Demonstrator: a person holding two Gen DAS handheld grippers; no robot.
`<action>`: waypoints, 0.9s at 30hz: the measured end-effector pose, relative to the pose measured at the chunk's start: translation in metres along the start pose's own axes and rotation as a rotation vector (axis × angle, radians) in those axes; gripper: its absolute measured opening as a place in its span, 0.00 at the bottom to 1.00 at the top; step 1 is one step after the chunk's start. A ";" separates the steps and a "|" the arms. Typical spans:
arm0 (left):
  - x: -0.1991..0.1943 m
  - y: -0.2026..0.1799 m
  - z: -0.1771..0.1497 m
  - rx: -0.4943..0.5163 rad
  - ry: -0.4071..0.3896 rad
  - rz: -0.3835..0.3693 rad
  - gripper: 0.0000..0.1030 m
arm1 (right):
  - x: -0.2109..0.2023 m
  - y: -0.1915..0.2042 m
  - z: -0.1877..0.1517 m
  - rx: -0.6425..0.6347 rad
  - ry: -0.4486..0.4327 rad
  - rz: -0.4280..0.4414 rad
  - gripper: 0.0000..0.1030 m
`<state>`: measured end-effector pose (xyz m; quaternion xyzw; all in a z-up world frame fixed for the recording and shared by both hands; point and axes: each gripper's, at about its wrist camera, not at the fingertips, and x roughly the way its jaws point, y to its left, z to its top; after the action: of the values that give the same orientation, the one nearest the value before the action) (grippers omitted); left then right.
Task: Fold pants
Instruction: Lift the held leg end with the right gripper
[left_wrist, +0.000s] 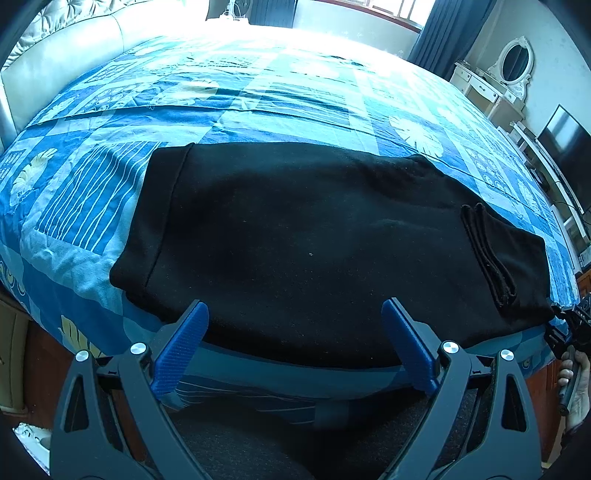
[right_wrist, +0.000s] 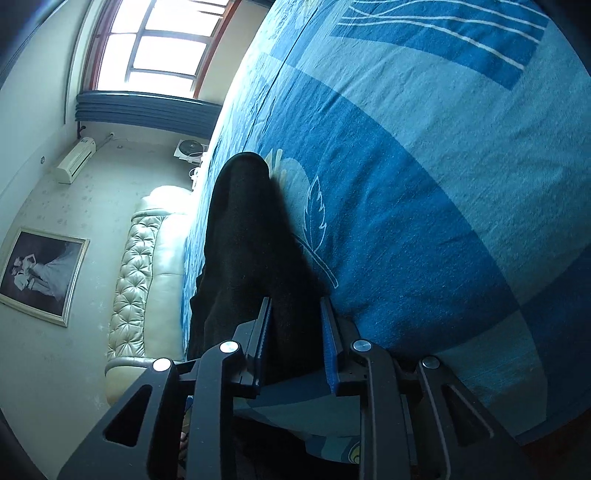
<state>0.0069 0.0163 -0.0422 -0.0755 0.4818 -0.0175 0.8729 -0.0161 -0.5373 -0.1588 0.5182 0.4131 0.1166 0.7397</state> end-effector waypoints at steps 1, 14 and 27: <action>0.000 0.000 0.000 0.000 0.001 0.001 0.92 | -0.001 0.002 0.004 -0.005 -0.002 -0.007 0.23; -0.004 0.007 0.003 -0.020 -0.013 0.012 0.92 | -0.005 0.001 -0.002 0.013 -0.046 -0.024 0.23; -0.008 0.001 0.003 0.023 -0.040 0.035 0.92 | -0.002 0.014 -0.003 -0.013 -0.045 -0.070 0.23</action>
<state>0.0055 0.0182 -0.0343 -0.0573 0.4651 -0.0064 0.8834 -0.0159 -0.5308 -0.1458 0.5011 0.4135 0.0818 0.7558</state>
